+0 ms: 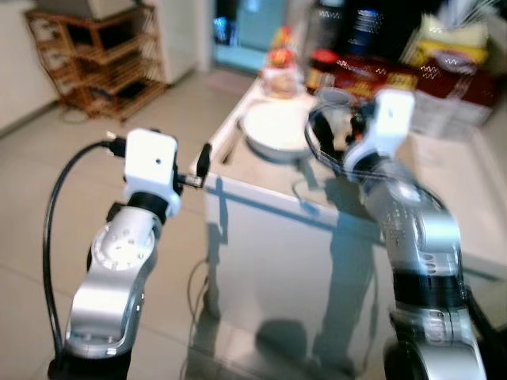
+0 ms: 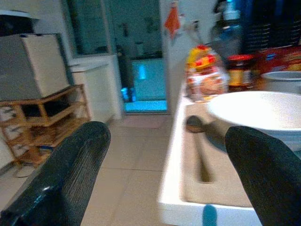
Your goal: Setting the table
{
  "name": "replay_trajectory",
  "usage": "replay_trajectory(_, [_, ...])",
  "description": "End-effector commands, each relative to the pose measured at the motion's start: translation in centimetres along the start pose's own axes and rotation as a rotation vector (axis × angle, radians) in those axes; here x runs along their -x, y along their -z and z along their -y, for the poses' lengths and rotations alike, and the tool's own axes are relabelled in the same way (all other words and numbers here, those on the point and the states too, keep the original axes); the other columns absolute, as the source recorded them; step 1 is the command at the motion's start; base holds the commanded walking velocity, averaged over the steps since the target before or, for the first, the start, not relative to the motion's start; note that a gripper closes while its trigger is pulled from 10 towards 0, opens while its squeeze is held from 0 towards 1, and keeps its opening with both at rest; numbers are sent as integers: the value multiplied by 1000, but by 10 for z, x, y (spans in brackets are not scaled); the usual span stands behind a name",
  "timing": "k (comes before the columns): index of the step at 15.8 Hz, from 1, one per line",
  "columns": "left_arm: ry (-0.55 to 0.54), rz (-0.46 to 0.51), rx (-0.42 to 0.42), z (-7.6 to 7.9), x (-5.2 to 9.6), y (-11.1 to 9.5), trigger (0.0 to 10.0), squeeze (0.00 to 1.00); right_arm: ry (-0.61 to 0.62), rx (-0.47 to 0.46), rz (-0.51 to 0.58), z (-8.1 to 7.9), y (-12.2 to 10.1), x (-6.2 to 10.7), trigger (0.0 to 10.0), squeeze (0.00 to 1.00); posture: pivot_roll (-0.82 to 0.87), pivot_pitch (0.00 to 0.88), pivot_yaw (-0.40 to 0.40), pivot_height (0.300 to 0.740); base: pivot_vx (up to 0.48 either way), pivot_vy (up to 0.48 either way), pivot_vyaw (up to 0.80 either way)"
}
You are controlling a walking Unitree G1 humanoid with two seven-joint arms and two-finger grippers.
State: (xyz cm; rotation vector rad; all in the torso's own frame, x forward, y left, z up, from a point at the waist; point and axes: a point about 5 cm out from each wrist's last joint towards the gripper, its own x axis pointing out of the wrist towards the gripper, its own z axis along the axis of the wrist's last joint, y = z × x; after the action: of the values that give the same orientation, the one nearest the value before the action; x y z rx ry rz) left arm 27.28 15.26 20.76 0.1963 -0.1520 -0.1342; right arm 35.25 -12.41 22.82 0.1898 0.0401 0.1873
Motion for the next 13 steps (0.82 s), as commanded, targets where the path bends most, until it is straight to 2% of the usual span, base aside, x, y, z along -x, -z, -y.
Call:
replay_trajectory(1, [3,9,-8,-2,-1,-1,10000,0,50,-13,-60,6,3,-5,10000,0,29,0,-84,740,0,0,0])
replay_trajectory(2, [4,9,-10,-1,-1,-1,10000,0,44,-20,-59,7,2,-5,10000,0,22,0,-80,740,0,0,0])
replay_trajectory(5, [49,47,-21,1,2,-8,10000,0,85,-124,-115,24,-5,-17,10000,0,41,0,-90,740,0,0,0])
replay_trajectory(6, [89,72,-16,4,4,-13,10000,0,104,-158,-149,29,-8,-22,10000,0,46,0,-94,740,0,0,0])
replay_trajectory(9, [242,102,-9,14,9,-20,10000,0,143,-180,-227,38,-8,-31,10000,0,36,0,-108,740,0,0,0])
replay_trajectory(10, [367,103,8,24,14,-23,10000,0,139,-253,-277,41,-7,-36,10000,0,39,0,-115,740,0,0,0])
replay_trajectory(13, [473,91,46,36,21,-24,10000,0,114,-401,-342,42,-1,-45,10000,0,29,0,-117,740,0,0,0])
